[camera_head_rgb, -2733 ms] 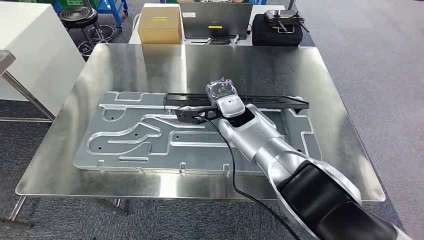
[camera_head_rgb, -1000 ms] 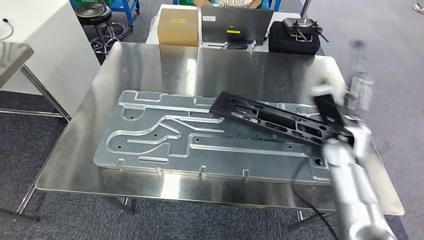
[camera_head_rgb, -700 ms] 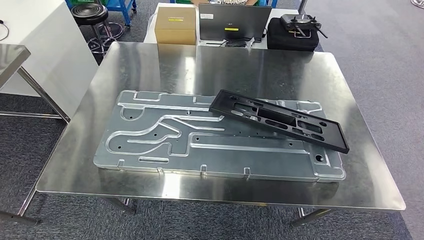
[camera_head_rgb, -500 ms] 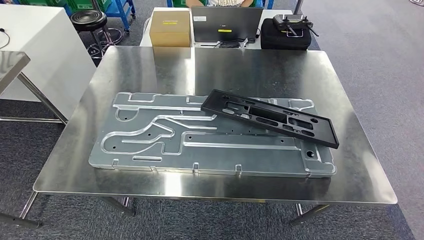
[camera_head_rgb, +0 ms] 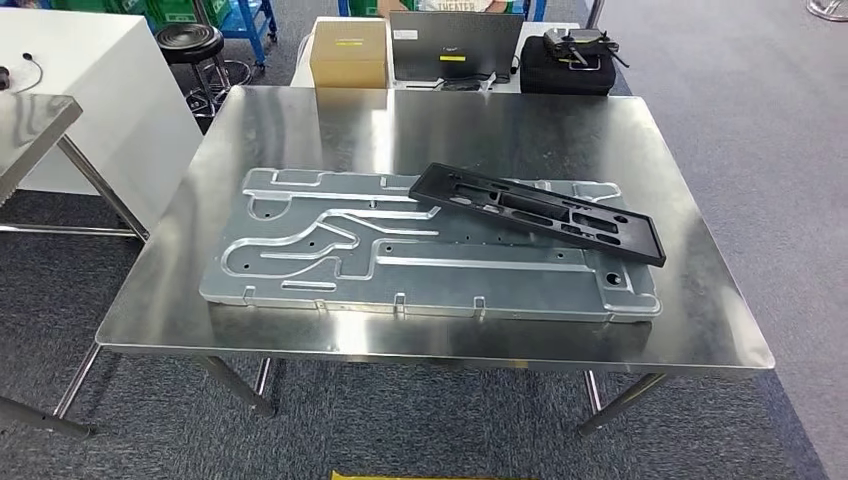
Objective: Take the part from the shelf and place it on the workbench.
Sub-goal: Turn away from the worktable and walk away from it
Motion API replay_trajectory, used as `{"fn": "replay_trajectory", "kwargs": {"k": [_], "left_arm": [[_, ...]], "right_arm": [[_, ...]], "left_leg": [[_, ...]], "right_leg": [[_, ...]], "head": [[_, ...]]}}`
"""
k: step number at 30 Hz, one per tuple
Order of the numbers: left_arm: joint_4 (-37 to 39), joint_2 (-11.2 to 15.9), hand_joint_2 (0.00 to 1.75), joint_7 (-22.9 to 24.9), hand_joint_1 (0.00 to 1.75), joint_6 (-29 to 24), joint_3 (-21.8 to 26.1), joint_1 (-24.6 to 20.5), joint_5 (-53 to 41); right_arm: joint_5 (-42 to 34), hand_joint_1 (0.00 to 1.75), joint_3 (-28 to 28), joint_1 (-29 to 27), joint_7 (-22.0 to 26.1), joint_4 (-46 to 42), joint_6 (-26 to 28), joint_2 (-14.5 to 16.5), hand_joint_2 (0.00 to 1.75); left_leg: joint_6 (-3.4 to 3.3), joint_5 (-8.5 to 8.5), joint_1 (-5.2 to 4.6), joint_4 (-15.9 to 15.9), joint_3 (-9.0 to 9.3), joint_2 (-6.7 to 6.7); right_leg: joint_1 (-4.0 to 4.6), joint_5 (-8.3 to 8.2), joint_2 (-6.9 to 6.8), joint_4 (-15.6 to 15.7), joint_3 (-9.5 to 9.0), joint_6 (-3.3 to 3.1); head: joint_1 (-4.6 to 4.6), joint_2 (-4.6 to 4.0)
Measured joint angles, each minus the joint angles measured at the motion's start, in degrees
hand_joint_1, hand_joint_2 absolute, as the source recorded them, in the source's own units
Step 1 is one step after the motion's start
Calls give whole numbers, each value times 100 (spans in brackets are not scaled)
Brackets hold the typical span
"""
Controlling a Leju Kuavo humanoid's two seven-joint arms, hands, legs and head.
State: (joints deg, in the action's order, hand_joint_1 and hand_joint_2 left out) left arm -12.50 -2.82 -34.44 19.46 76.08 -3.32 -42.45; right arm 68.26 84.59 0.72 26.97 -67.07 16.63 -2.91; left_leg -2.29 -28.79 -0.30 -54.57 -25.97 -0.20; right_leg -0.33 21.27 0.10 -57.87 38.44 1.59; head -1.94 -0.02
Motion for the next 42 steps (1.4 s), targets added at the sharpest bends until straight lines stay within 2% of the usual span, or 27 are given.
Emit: {"fn": "replay_trajectory", "kwargs": {"k": [3,4,5,6,8,10,12,14,15,18,19,20,21,23,25,26,27,29,30,31,33,34,35,37,39,41,42], "left_arm": [[0,-9,0,42,0,-42,12,15,-11],[1,-10,0,52,0,-59,21,21,-13],[1,-12,0,58,0,-72,30,25,-14],[2,-15,0,63,0,-81,38,28,-16],[2,-19,0,71,0,-96,60,27,-21],[2,-26,0,78,0,-106,97,19,-32],[2,-30,0,86,0,-107,128,11,-61],[1,-30,0,104,0,-102,139,22,-92],[2,-31,0,116,0,-97,140,36,-105],[2,-38,0,151,0,-91,142,58,-133],[2,-39,0,167,0,-95,142,58,-139],[2,-39,0,208,0,-108,142,58,-155],[2,-39,0,273,0,-131,142,56,-172],[2,-40,0,449,0,-189,142,43,-216],[2,-45,0,638,0,-253,142,12,-268],[2,-54,0,749,0,-291,142,0,-301],[3,-68,0,892,0,-343,141,-7,-344],[8,-117,0,1289,0,-474,139,-10,-455],[12,-145,0,1517,0,-547,137,-13,-514],[15,-170,0,1718,0,-611,135,-14,-564],[21,-218,0,2022,0,-701,130,-8,-637],[25,-237,0,2129,0,-727,128,-4,-666],[32,-260,0,2285,0,-759,123,-3,-718],[46,-300,0,2740,0,-835,104,-6,-863],[55,-353,0,3262,0,-916,50,-9,-1023],[58,-415,0,3558,0,-930,-27,-11,-1138],[58,-447,0,3623,0,-902,-63,-13,-1180]], "right_arm": [[556,0,124,12,-504,894,475,-33,0],[732,0,154,21,-704,1228,559,-52,0],[865,0,180,31,-878,1554,603,-73,0],[969,0,203,40,-1030,1878,624,-101,0],[1119,0,232,58,-1275,2446,610,-160,0],[1307,0,238,88,-1559,2921,557,-211,0],[1555,0,238,107,-1968,3353,466,-242,0],[1758,0,238,108,-2391,3725,377,-248,0],[1818,0,238,110,-2535,3876,350,-248,0],[1878,0,238,103,-2691,4197,282,-239,0],[1887,0,238,102,-2727,4269,242,-238,0],[1912,0,238,101,-2808,4346,151,-232,0],[1954,0,238,101,-2910,4416,37,-220,0],[2050,0,236,101,-3134,4558,-224,-165,0],[2092,0,189,96,-3268,4686,-434,-79,0],[2095,0,135,96,-3295,4754,-548,-29,0],[2096,0,62,97,-3302,4832,-684,34,0],[2096,0,-101,104,-3267,4984,-968,146,0],[2096,0,-185,108,-3238,5052,-1086,195,0],[2096,0,-266,109,-3211,5111,-1175,241,0],[2096,0,-424,119,-3164,5204,-1279,316,0],[2095,0,-482,125,-3147,5236,-1310,342,0],[2092,0,-530,132,-3132,5264,-1345,360,0],[2086,0,-587,148,-3172,5308,-1408,393,0],[2089,0,-649,171,-3367,5339,-1436,430,0],[2081,0,-719,206,-3657,5366,-1476,475,0],[2047,0,-741,225,-3780,5379,-1513,502,0]], "left_leg": [[-37,212,13,13,-245,30],[-30,270,12,-1,-328,37],[-19,321,12,-22,-411,43],[-4,367,12,-53,-497,46],[36,439,13,-134,-650,49],[92,495,4,-205,-737,53],[162,561,6,-226,-763,57],[240,556,18,-261,-793,53],[273,413,26,-374,-842,48],[347,-439,53,-1303,-1107,39],[367,-609,57,-1644,-1163,40],[381,-634,59,-1859,-1153,41],[388,-527,61,-1891,-1054,41],[372,-209,65,-1382,-573,39],[317,-181,51,-523,42,36],[282,-239,43,-236,221,34],[246,-281,32,-89,294,35],[161,-202,40,-63,209,52],[110,-135,47,-60,144,66],[68,-57,56,-50,65,79],[21,87,49,-54,-116,90],[21,159,42,-62,-213,90],[24,227,37,-79,-311,90],[44,345,35,-136,-513,91],[74,438,35,-217,-698,90],[126,522,26,-283,-818,87],[159,568,26,-296,-849,88]], "right_leg": [[-40,911,-1,-973,239,100],[-54,1067,-3,-1312,270,127],[-68,1076,-4,-1495,222,144],[-79,979,-5,-1476,72,152],[-93,759,-4,-851,-530,135],[-66,806,4,-50,-1120,69],[-23,887,9,251,-1290,-15],[-32,798,-10,270,-1225,-115],[-40,736,-23,283,-1174,-169],[-35,544,-47,276,-934,-256],[-29,483,-48,261,-840,-258],[-26,423,-49,240,-743,-254],[-25,368,-51,211,-644,-244],[-25,271,-54,133,-454,-212],[-7,195,-59,44,-328,-167],[0,152,-62,17,-298,-139],[2,104,-64,8,-281,-109],[-5,47,-54,9,-244,-37],[-13,153,-43,-56,-203,-5],[-20,375,-33,-220,-141,27],[-42,993,-25,-847,7,78],[-48,1197,-25,-1204,58,100],[-50,1264,-25,-1478,65,116],[-53,1050,-25,-1562,-133,123],[-53,799,-24,-961,-653,97],[-26,880,-18,-122,-1209,34],[-5,964,-16,140,-1350,-5]], "head": [[1,0],[0,0],[-1,0],[-1,0],[-1,0],[-1,0],[-1,0],[-1,0],[-1,0],[-1,0],[-1,0],[-1,0],[-1,0],[-1,0],[-1,0],[-1,0],[-1,1],[-1,1],[0,1],[0,0],[1,0],[1,0],[1,0],[1,0],[-1,0],[-1,0],[-1,0]]}}
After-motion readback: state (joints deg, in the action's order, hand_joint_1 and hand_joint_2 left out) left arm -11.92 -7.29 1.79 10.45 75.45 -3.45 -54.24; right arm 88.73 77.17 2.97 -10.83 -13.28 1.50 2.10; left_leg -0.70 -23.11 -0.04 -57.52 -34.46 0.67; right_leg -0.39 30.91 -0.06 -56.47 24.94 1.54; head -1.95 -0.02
